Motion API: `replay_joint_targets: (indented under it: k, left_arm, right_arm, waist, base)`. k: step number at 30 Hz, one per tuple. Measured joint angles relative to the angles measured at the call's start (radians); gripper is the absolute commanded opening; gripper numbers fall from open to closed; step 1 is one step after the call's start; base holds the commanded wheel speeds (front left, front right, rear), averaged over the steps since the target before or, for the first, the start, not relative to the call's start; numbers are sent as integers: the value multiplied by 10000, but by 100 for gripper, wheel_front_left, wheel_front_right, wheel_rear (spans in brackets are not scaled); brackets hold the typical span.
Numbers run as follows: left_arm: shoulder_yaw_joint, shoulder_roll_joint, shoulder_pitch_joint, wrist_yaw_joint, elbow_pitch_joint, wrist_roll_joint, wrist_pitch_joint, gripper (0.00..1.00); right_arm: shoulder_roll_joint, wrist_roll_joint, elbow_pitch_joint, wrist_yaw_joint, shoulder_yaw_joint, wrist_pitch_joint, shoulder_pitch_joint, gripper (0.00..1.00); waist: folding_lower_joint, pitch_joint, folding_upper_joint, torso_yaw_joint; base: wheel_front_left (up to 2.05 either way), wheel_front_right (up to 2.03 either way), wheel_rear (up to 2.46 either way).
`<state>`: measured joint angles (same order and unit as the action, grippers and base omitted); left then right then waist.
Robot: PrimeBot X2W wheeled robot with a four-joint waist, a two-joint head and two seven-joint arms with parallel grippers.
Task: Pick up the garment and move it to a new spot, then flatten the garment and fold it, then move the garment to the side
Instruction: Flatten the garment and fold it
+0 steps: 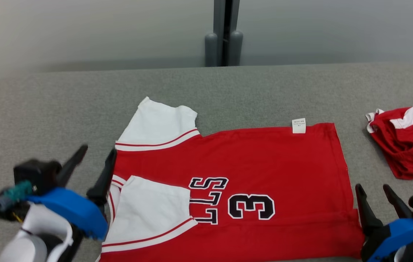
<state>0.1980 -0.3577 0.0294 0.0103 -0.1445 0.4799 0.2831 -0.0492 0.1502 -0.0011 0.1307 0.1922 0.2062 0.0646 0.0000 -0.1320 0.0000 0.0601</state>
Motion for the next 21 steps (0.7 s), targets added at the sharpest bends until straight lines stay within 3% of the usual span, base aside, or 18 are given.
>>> replay_joint_targets:
  k: [3, 10, 21]
  left_arm:
    - [-33, -416, 1705, 458, 23, 25, 378, 100]
    - [81, -1197, 5218, 894, 1396, 127, 1785, 100]
    - [1302, -1992, 7685, 1139, 4518, 107, 3404, 100]
  right_arm:
    - [-2, -232, -293, 0, -290, 192, -601, 100]
    - [0, -458, -382, 0, -1306, 393, -2227, 100]
    - [-2, -420, 366, 0, -2591, 211, -3957, 100]
  waist:
    - [0, -412, 0, 222]
    - [3, -1740, 0, 1021]
    - [3, -3586, 0, 2175]
  base:
    - [0, 0, 0]
    - [0, 0, 0]
    - [0, 0, 0]
